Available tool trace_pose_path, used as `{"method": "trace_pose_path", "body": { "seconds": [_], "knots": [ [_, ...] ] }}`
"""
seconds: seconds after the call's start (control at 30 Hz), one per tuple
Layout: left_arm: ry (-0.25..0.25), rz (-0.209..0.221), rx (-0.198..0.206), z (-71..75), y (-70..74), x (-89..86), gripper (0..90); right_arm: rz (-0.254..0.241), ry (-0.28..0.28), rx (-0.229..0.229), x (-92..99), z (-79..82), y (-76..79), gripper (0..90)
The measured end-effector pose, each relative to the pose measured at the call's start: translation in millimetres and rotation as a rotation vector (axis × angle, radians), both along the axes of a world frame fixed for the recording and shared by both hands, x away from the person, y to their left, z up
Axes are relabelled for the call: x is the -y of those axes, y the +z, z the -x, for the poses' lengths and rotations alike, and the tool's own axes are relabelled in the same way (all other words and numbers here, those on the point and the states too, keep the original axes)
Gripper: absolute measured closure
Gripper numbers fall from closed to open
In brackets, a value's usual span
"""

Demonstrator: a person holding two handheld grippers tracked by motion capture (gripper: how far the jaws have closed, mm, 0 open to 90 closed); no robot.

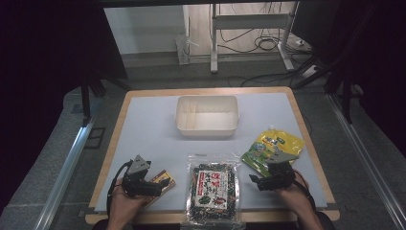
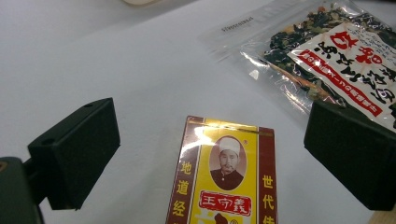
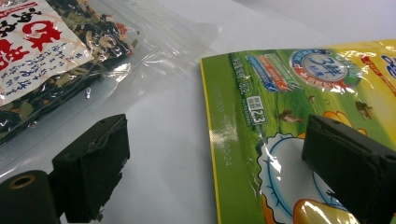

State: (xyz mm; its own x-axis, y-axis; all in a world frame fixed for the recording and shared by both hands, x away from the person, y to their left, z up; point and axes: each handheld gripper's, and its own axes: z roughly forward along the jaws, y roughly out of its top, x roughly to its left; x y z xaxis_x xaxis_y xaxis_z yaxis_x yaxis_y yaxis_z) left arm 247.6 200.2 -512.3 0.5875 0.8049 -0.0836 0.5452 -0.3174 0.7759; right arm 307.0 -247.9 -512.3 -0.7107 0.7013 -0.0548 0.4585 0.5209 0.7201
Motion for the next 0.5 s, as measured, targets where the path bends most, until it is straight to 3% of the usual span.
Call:
{"method": "trace_pose_path", "body": {
  "seconds": [0.23, 0.33, 0.5],
  "knots": [
    [0.007, -0.002, 0.02, 2.5, 3.7, 0.3, 9.4, 0.003, 0.004, 0.001, -0.2, -0.2, 0.0, 7.7],
    [-0.006, 0.013, 0.043, 5.9, 7.8, 0.8, 16.7, 0.006, 0.005, -0.001, -0.3, -0.1, -0.2, 7.7],
    [-0.05, 0.047, 0.045, 9.0, 11.3, 3.6, 33.1, 0.008, 0.005, 0.0, 0.0, 0.0, -0.1, 7.8]
  ]
}}
